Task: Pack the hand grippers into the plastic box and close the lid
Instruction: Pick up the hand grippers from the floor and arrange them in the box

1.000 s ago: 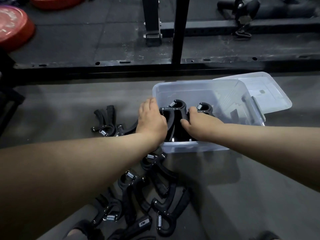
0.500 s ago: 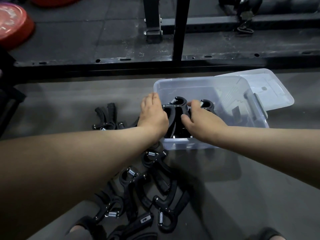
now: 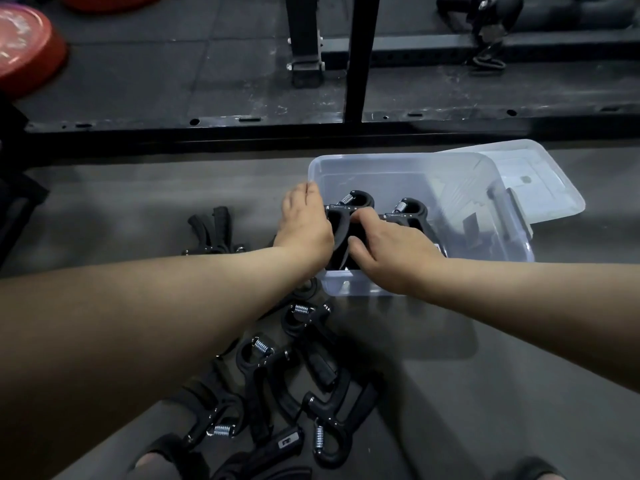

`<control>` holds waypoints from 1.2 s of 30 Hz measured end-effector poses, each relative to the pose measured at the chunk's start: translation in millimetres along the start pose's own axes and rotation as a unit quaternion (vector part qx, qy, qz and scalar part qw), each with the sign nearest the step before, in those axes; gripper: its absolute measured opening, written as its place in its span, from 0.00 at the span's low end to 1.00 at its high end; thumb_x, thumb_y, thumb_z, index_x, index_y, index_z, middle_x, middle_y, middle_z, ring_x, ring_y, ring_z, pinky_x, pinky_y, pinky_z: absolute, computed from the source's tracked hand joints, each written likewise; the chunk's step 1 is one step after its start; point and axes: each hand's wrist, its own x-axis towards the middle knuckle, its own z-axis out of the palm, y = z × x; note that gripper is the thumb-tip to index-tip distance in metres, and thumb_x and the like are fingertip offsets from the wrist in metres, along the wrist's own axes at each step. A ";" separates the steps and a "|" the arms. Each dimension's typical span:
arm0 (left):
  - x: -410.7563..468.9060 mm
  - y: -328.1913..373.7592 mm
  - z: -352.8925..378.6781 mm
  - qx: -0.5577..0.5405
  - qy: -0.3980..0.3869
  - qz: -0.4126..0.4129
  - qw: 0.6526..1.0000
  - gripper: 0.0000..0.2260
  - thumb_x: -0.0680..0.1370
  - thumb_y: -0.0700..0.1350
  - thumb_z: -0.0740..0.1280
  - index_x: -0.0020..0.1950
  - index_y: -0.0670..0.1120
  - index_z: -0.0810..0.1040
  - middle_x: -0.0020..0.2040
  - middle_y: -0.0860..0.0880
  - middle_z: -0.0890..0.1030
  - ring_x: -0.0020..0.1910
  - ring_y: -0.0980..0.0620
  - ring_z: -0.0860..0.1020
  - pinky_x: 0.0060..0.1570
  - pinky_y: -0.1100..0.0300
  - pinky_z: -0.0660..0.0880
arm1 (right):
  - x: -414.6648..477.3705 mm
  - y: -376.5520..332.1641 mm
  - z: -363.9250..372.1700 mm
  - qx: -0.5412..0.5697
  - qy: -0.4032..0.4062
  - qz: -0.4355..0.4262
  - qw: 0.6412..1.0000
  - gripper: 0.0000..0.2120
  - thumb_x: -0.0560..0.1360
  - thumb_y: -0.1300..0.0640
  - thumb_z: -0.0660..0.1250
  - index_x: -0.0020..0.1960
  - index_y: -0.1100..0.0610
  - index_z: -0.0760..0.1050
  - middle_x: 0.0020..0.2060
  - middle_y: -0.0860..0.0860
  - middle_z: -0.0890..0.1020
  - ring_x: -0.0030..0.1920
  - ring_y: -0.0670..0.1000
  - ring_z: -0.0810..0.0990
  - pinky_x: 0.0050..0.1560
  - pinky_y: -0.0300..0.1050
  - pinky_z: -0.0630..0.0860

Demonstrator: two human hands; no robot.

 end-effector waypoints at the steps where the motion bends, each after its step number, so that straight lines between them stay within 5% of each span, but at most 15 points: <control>1: 0.6 0.2 0.4 -0.001 0.000 -0.005 1.000 0.30 0.77 0.36 0.57 0.78 0.40 0.52 0.77 0.43 0.54 0.75 0.44 0.52 0.74 0.54 0.51 | 0.7 1.0 -0.9 -0.005 0.002 -0.010 1.000 0.14 0.80 0.46 0.53 0.62 0.52 0.64 0.42 0.52 0.82 0.41 0.60 0.81 0.38 0.50 0.71; 5: 12.3 2.0 -0.9 0.002 0.006 -0.030 1.000 0.31 0.76 0.36 0.57 0.78 0.40 0.51 0.78 0.43 0.52 0.76 0.43 0.51 0.75 0.52 0.51 | 13.4 8.0 -5.4 -0.014 0.023 -0.005 1.000 0.14 0.80 0.47 0.54 0.62 0.53 0.65 0.42 0.53 0.82 0.41 0.61 0.80 0.37 0.48 0.67; 10: 29.0 -7.4 -4.7 0.009 0.011 -0.018 1.000 0.30 0.77 0.39 0.57 0.78 0.40 0.52 0.77 0.43 0.54 0.75 0.43 0.53 0.75 0.51 0.52 | 28.6 4.3 3.2 -0.007 0.031 -0.008 0.999 0.13 0.79 0.47 0.53 0.58 0.54 0.67 0.45 0.53 0.82 0.43 0.60 0.81 0.39 0.51 0.73; 14: 28.8 -9.6 -1.1 0.006 0.023 -0.016 1.000 0.30 0.77 0.39 0.57 0.78 0.40 0.53 0.77 0.43 0.55 0.74 0.43 0.54 0.75 0.51 0.53 | 4.4 1.3 0.6 -0.064 0.050 -0.206 0.975 0.16 0.73 0.52 0.60 0.59 0.56 0.73 0.46 0.55 0.80 0.46 0.58 0.78 0.44 0.51 0.73; 16: 29.1 -10.0 0.1 0.009 0.028 -0.018 0.999 0.29 0.77 0.39 0.56 0.78 0.41 0.53 0.77 0.44 0.56 0.74 0.43 0.55 0.74 0.51 0.54 | -26.3 1.1 17.1 -0.087 -0.007 -0.304 0.949 0.18 0.70 0.51 0.63 0.57 0.57 0.73 0.45 0.54 0.76 0.45 0.56 0.75 0.45 0.50 0.71; 19: 29.3 -10.6 1.0 0.012 0.033 -0.021 0.999 0.30 0.77 0.38 0.56 0.78 0.42 0.53 0.77 0.45 0.56 0.74 0.44 0.55 0.74 0.51 0.55 | -74.8 2.5 56.2 -0.121 -0.214 -0.290 0.925 0.24 0.68 0.47 0.66 0.61 0.57 0.71 0.50 0.56 0.75 0.47 0.59 0.77 0.49 0.50 0.74; 22: 28.2 -10.4 1.8 0.007 0.032 -0.021 0.999 0.30 0.76 0.37 0.55 0.79 0.42 0.52 0.77 0.46 0.56 0.73 0.44 0.55 0.74 0.51 0.55 | -98.2 6.6 86.0 -0.195 -0.365 -0.346 0.842 0.31 0.70 0.45 0.68 0.68 0.55 0.66 0.65 0.65 0.68 0.58 0.64 0.73 0.58 0.55 0.71; 24: 28.3 -10.8 1.2 0.006 0.029 -0.017 0.999 0.31 0.75 0.36 0.55 0.79 0.42 0.52 0.77 0.46 0.55 0.74 0.45 0.54 0.74 0.53 0.54 | -102.9 4.4 93.5 -0.215 -0.370 -0.372 0.824 0.29 0.71 0.47 0.67 0.69 0.53 0.65 0.67 0.68 0.66 0.58 0.64 0.73 0.56 0.57 0.72; 28: 27.9 -11.0 0.0 0.008 0.023 -0.019 1.000 0.32 0.76 0.37 0.56 0.79 0.43 0.51 0.78 0.46 0.53 0.75 0.45 0.52 0.75 0.52 0.53 | -108.2 4.1 99.4 -0.210 -0.317 -0.357 0.853 0.14 0.73 0.57 0.59 0.58 0.56 0.68 0.57 0.61 0.74 0.43 0.61 0.77 0.33 0.49 0.74; 33: 26.7 -10.8 -1.7 0.008 0.012 -0.022 1.000 0.31 0.77 0.38 0.56 0.79 0.43 0.50 0.79 0.46 0.51 0.77 0.46 0.49 0.75 0.52 0.51 | -104.0 -1.7 92.9 -0.189 -0.349 -0.368 0.841 0.13 0.77 0.62 0.58 0.61 0.62 0.66 0.60 0.64 0.67 0.51 0.64 0.73 0.42 0.57 0.76; 36: 26.3 -10.6 -3.3 0.007 0.014 -0.023 1.000 0.31 0.77 0.39 0.56 0.79 0.43 0.50 0.79 0.47 0.51 0.77 0.46 0.49 0.75 0.52 0.51 | -97.8 -3.6 72.3 -0.174 -0.354 -0.367 0.842 0.11 0.74 0.54 0.64 0.52 0.60 0.73 0.54 0.61 0.71 0.45 0.62 0.76 0.38 0.52 0.76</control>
